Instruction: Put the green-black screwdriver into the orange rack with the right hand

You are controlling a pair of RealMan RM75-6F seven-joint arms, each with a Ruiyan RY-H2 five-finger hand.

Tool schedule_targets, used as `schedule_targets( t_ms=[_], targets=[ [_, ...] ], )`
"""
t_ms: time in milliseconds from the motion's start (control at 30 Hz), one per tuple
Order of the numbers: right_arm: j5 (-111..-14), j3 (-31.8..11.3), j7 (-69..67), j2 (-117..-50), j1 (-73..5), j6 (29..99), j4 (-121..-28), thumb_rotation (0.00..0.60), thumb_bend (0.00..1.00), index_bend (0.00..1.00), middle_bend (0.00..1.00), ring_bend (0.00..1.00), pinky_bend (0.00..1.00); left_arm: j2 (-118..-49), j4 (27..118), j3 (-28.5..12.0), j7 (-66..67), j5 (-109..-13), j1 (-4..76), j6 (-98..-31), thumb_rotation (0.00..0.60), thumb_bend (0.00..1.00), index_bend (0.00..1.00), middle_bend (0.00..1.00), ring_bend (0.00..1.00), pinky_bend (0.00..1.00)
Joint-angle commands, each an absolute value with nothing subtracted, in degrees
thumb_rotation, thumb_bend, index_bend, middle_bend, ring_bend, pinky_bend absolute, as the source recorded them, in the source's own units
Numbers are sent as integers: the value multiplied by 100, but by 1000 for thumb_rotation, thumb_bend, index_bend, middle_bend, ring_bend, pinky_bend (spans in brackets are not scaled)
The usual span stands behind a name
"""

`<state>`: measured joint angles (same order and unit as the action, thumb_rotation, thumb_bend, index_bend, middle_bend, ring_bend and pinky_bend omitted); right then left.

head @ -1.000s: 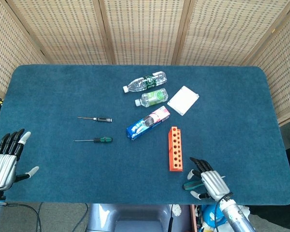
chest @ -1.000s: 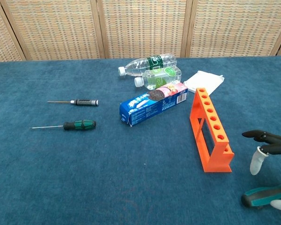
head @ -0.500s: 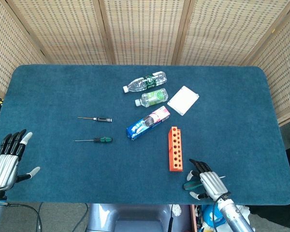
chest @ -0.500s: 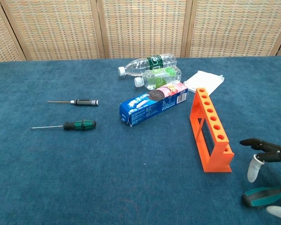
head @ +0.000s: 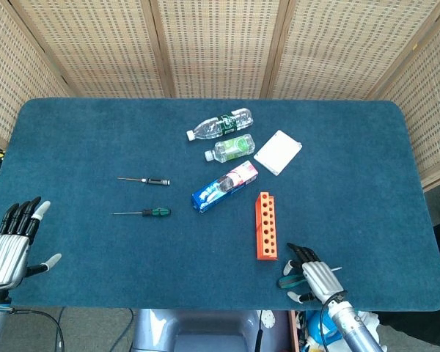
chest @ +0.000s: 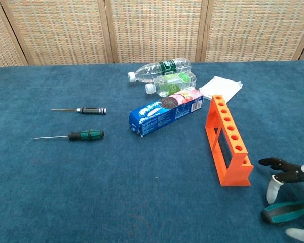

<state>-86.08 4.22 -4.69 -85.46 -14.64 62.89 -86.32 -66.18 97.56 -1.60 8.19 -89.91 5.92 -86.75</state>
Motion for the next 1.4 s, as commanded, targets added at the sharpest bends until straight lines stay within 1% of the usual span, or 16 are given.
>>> schedule_targets(
  t_ms=[33,300,633,967,1100,1400],
  targets=[
    [-8579,414,-507,-8576,-1472,6268,-8583,600,192,441,0,0,0,-6618,9759,-159,821,-8996,591,-8679,600,0,0,0,0,0],
    [-8526,384,-541,-8578,-1499,6241,-8528,600,192,453,0,0,0,-6622,9756,-155,817,-9007,594,-8678,600,0,0,0,0,0],
    [-8513,362,-533,-8600,-1489,6323,-8514,600,193,565,0,0,0,-6634,9750,-141,824,-9040,596,-8683,600,0,0,0,0,0],
    [-8471,295,-598,-8566,-1492,6387,-8606,600,193,615,0,0,0,-6621,9746,-152,781,-9033,591,-8702,600,0,0,0,0,0],
    [-8467,129,-625,-8395,-1520,6546,-8826,600,194,630,4,0,0,-6607,9749,-168,754,-9016,588,-8715,600,0,0,0,0,0],
    [-7970,-556,-570,-7590,-1595,6861,-10065,600,193,645,14,0,0,-6594,9748,-175,719,-9023,587,-8732,600,0,0,0,0,0]
  ],
)
